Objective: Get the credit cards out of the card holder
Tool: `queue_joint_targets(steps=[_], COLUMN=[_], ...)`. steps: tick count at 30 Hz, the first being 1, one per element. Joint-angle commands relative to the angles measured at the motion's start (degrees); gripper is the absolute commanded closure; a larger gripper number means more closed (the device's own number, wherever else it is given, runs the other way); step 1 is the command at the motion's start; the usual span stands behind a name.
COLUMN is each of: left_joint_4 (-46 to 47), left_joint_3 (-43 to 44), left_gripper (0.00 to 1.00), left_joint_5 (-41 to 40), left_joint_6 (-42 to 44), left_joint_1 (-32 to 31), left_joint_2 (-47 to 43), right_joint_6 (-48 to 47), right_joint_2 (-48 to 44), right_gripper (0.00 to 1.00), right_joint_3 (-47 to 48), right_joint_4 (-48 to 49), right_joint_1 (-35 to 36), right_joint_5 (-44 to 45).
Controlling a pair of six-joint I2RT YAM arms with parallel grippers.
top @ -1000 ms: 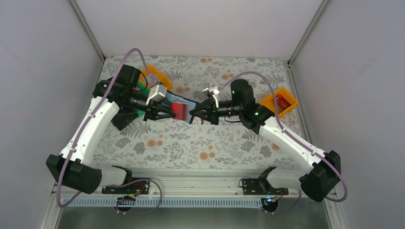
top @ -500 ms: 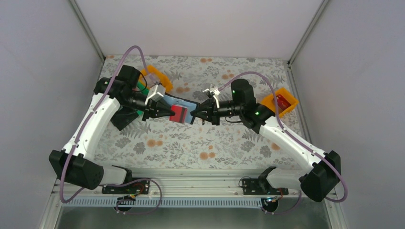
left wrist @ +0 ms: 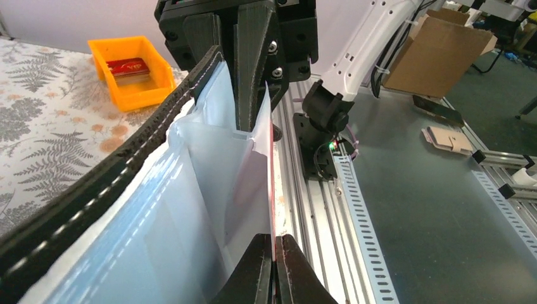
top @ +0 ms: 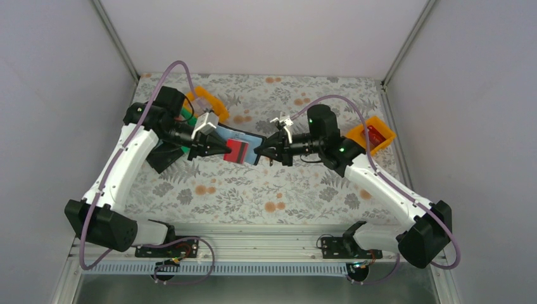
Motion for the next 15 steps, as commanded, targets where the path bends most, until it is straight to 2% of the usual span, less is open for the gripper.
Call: queue_joint_targets(steps=[1, 15], left_joint_4=[-0.22, -0.21], left_joint_3=[1.35, 1.47], left_gripper=[0.97, 0.98], left_joint_5=[1.13, -0.26], left_joint_6=[2.03, 4.08], left_joint_1=[0.99, 7.26], left_joint_2=[-0.46, 0.37], right_joint_6=[-0.68, 2.35], right_joint_2=[-1.42, 1.28], right_gripper=[0.96, 0.96], right_joint_3=[1.56, -2.89], right_joint_4=[-1.32, -4.23], right_joint_1=[-1.29, -8.82], right_joint_5=[0.28, -0.49])
